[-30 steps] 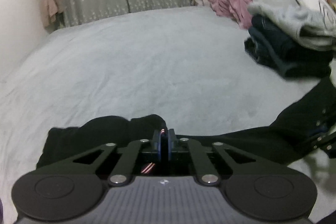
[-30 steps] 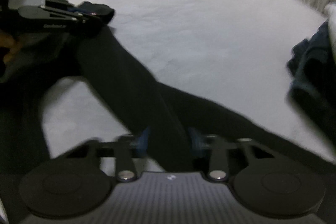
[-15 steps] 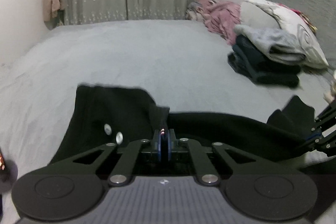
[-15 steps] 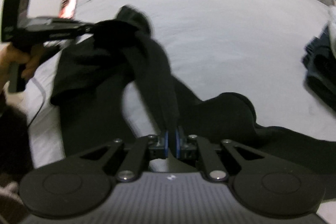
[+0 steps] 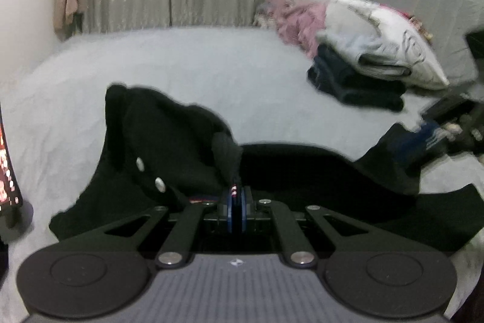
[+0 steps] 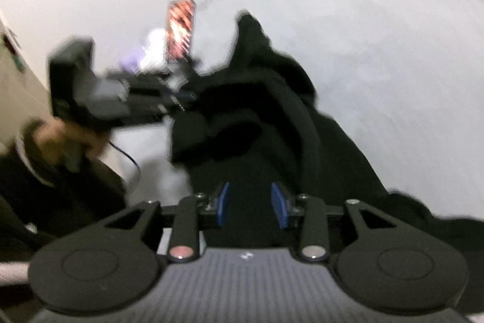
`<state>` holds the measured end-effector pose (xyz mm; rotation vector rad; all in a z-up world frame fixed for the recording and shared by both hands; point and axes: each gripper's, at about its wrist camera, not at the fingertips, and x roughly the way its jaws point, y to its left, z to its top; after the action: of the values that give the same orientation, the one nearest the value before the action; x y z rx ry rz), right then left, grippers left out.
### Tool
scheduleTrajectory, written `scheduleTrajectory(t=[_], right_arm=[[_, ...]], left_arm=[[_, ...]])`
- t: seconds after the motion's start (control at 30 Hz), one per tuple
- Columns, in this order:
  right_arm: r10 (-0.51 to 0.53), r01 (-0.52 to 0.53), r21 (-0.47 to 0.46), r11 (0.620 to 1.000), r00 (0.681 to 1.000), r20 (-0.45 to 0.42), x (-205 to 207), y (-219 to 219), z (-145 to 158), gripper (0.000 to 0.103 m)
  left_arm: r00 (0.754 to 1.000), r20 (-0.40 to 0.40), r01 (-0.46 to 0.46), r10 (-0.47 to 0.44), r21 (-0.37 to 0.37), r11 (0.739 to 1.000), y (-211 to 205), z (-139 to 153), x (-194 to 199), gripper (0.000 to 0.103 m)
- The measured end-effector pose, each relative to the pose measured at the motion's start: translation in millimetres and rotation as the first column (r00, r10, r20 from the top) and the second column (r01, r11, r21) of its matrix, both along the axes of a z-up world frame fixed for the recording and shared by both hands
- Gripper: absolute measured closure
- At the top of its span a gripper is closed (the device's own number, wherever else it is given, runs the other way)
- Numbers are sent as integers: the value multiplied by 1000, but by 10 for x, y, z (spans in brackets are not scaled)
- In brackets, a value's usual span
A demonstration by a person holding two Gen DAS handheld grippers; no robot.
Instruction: Fold clothes
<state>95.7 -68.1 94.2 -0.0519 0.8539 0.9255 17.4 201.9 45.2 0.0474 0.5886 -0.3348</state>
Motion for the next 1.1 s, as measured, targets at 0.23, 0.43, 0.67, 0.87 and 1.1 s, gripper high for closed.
scheduleTrajectory(t=[0.23, 0.43, 0.67, 0.87, 1.1], right_arm=[[-103, 102, 37, 994, 995, 2, 664, 326, -46, 63], [-112, 174, 197, 965, 949, -293, 1160, 541, -347, 62], [-70, 299, 364, 882, 847, -526, 1251, 543, -667, 64], [-82, 441, 432, 787, 768, -635, 1323, 493, -902, 92], [-210, 528, 451, 720, 785, -583, 1201, 24, -704, 95]], left_arm=[[999, 16, 52, -52, -20, 998, -92, 79, -36, 98], [998, -4, 56, -56, -38, 998, -71, 8, -66, 98], [997, -20, 67, -68, -36, 997, -95, -25, -3, 98], [995, -71, 63, -66, -50, 997, -42, -21, 98, 80], [997, -72, 16, -23, -104, 994, 85, 16, 249, 64]])
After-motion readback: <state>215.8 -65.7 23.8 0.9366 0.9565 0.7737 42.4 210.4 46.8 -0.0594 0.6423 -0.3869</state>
